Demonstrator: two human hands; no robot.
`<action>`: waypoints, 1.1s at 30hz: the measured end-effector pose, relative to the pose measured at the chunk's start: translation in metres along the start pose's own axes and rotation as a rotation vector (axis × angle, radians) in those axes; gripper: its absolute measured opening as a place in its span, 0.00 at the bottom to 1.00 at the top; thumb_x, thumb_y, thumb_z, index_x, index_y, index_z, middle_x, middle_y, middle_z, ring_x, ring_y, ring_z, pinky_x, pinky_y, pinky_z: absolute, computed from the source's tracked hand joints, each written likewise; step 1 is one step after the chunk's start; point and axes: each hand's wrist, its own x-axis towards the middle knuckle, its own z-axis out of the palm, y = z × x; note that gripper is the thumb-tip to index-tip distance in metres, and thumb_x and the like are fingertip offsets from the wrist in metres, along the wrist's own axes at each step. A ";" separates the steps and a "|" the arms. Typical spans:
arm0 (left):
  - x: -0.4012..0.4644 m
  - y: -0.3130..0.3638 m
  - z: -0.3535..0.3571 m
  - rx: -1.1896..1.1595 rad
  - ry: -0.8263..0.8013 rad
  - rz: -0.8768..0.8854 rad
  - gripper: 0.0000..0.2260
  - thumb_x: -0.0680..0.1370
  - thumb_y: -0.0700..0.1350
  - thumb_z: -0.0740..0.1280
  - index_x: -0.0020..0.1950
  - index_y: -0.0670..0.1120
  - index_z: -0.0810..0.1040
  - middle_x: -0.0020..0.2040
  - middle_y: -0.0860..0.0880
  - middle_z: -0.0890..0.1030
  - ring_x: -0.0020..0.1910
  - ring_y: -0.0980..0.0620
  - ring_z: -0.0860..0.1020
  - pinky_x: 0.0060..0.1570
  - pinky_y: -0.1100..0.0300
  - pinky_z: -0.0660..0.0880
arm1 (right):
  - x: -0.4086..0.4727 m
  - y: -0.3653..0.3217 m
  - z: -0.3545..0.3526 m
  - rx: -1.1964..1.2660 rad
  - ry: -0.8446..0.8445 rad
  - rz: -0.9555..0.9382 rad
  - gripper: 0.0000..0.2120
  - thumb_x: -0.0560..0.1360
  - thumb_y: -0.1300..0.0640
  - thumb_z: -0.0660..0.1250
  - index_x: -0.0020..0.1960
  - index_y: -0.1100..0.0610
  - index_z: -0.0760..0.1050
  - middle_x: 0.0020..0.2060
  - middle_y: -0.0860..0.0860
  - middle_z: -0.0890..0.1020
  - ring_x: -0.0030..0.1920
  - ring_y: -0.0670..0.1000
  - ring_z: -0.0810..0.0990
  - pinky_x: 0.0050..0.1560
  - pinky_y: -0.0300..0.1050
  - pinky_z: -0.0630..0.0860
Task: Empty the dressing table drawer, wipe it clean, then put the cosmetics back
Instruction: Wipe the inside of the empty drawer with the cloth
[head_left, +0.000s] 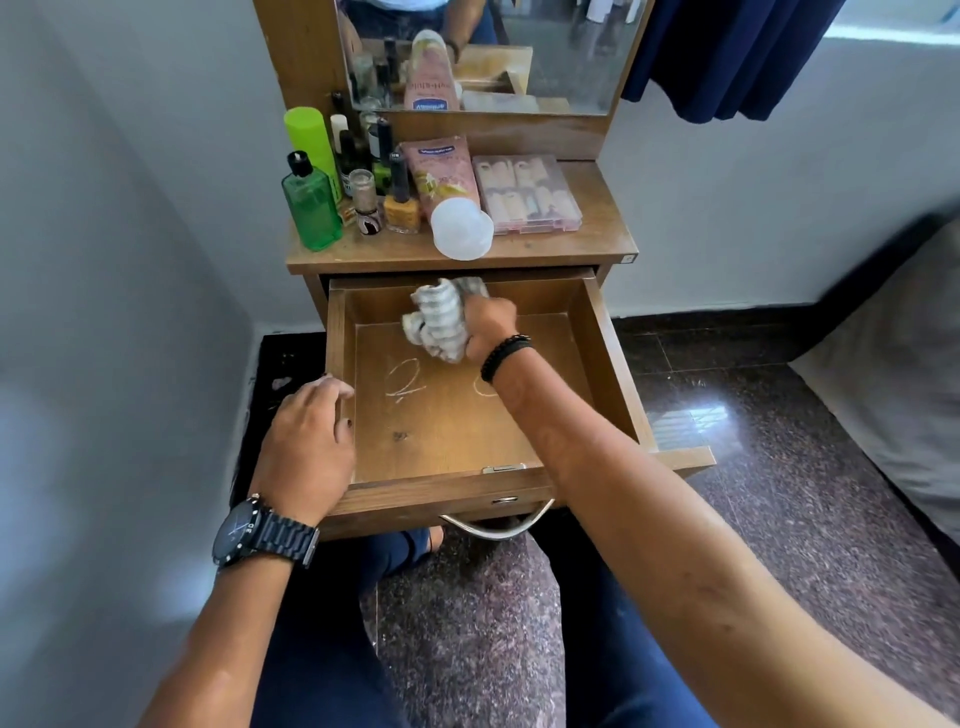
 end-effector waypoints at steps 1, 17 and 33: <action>-0.001 0.000 0.000 -0.002 0.000 -0.002 0.13 0.75 0.34 0.64 0.58 0.41 0.75 0.65 0.43 0.74 0.65 0.44 0.71 0.63 0.52 0.68 | 0.002 -0.003 -0.012 0.045 0.071 0.001 0.13 0.77 0.63 0.63 0.60 0.67 0.73 0.56 0.57 0.79 0.57 0.57 0.80 0.60 0.43 0.74; -0.002 -0.001 0.001 -0.031 0.042 0.004 0.12 0.74 0.33 0.64 0.56 0.42 0.74 0.60 0.44 0.77 0.59 0.46 0.75 0.54 0.56 0.72 | -0.010 -0.003 0.024 0.279 0.192 0.018 0.12 0.76 0.66 0.60 0.59 0.63 0.72 0.56 0.58 0.78 0.50 0.54 0.76 0.52 0.42 0.72; 0.000 -0.005 0.006 -0.047 0.091 0.031 0.08 0.74 0.33 0.63 0.45 0.45 0.67 0.44 0.49 0.74 0.41 0.54 0.69 0.38 0.62 0.63 | 0.069 0.012 -0.027 0.363 0.200 0.098 0.14 0.75 0.59 0.62 0.59 0.63 0.74 0.54 0.59 0.82 0.51 0.58 0.82 0.53 0.59 0.78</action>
